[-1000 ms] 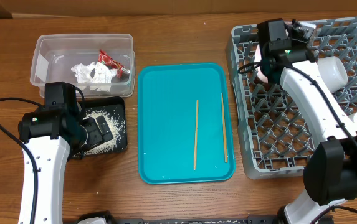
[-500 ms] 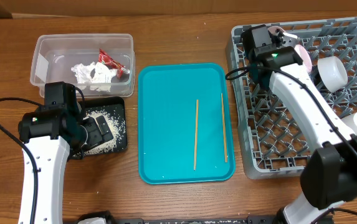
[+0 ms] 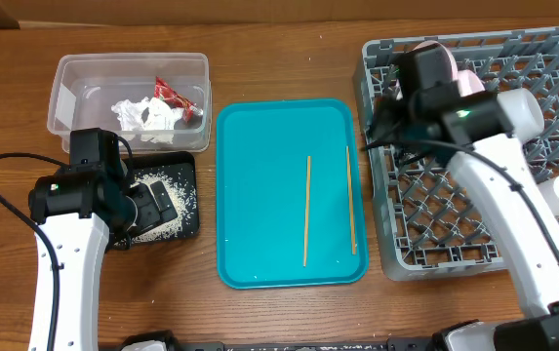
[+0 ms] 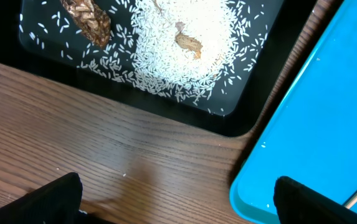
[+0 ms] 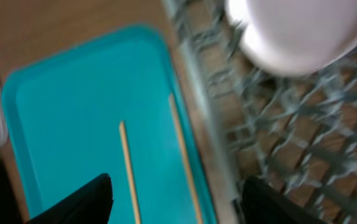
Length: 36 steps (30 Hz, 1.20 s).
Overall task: Sort waste into correct bins and load items into the dishwasher
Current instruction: 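Lift the white plate with the right gripper and place it in the rack, then lower the right gripper onto a chopstick on the teal tray and grasp it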
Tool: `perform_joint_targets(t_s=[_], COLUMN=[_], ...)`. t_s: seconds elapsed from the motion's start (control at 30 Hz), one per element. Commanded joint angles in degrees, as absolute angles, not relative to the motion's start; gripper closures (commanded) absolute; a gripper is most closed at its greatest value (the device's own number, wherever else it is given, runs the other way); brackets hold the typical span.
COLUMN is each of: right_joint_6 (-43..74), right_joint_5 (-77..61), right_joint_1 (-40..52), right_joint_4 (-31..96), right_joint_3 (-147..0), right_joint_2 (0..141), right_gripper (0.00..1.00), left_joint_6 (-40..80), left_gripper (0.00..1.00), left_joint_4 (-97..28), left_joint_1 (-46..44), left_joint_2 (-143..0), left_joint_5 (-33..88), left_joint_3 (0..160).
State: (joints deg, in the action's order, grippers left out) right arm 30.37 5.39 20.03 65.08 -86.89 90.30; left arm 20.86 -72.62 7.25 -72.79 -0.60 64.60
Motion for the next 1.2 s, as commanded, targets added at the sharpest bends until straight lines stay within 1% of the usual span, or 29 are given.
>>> perform_joint_targets(t_s=[0.0, 0.17, 0.3, 0.4, 0.7, 1.0, 1.17], right_joint_6=[29.8, 29.8, 29.8, 26.6, 26.1, 26.5, 27.7], right_joint_5=[1.6, 1.5, 1.1, -0.9, -1.2, -0.9, -0.1], right_joint_1=[23.6, 25.9, 26.2, 26.2, 26.8, 30.9, 31.3], right_joint_4=[64.8, 61.8, 56.1, 53.3, 52.5, 50.8, 50.2], right_joint_3=[-82.0, -73.2, -66.4, -63.4, -62.7, -62.7, -62.7], right_joint_2=[90.7, 90.8, 90.8, 90.8, 95.5, 101.3, 103.8], right_gripper=[0.31, 0.31, 0.31, 0.31, 0.32, 0.33, 0.33], left_joint_6=[21.4, 21.4, 21.4, 21.4, 21.4, 21.4, 21.4], left_gripper=[0.0, 0.0, 0.0, 0.0, 0.0, 0.0, 0.0], left_joint_4=[-72.6, -72.6, -72.6, -72.6, -72.6, -72.6, -72.6], left_joint_1=[7.6, 7.6, 7.6, 7.6, 7.6, 7.6, 7.6], left_joint_2=[-73.1, -73.1, -73.1, -73.1, -73.1, -73.1, -73.1], left_joint_5=[-0.2, -0.1, -0.1, -0.1, -0.1, -0.1, -0.1], left_joint_3=[65.1, 65.1, 65.1, 65.1, 65.1, 65.1, 65.1])
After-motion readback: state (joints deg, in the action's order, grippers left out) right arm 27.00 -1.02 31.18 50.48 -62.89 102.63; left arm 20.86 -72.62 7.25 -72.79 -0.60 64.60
